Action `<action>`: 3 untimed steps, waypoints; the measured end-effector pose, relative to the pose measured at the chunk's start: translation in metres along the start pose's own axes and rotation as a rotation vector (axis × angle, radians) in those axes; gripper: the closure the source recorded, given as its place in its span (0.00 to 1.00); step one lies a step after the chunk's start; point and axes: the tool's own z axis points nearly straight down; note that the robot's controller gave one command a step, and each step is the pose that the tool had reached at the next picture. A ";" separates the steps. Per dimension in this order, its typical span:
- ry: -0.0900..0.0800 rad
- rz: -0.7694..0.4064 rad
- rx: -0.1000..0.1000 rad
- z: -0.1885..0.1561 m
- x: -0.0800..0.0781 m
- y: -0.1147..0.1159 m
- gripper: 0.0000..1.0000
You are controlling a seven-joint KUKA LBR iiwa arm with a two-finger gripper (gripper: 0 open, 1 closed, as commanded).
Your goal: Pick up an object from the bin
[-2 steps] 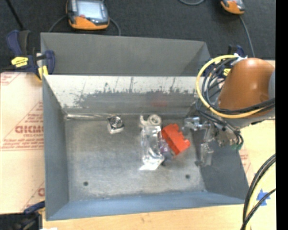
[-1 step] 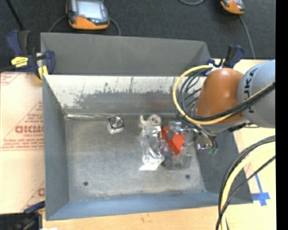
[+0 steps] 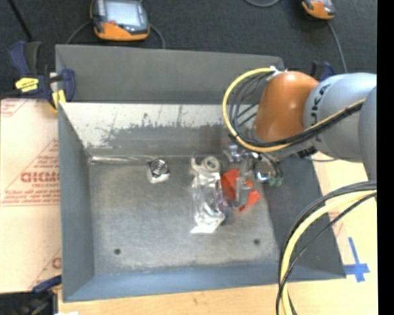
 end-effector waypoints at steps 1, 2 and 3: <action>0.002 0.003 -0.001 0.000 0.002 0.000 1.00; 0.002 0.005 -0.001 0.000 0.002 0.000 0.00; 0.010 -0.017 -0.001 -0.002 0.099 -0.024 0.00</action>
Offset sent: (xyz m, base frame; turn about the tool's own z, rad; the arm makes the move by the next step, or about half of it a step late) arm 0.0000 0.0000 0.0000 0.0000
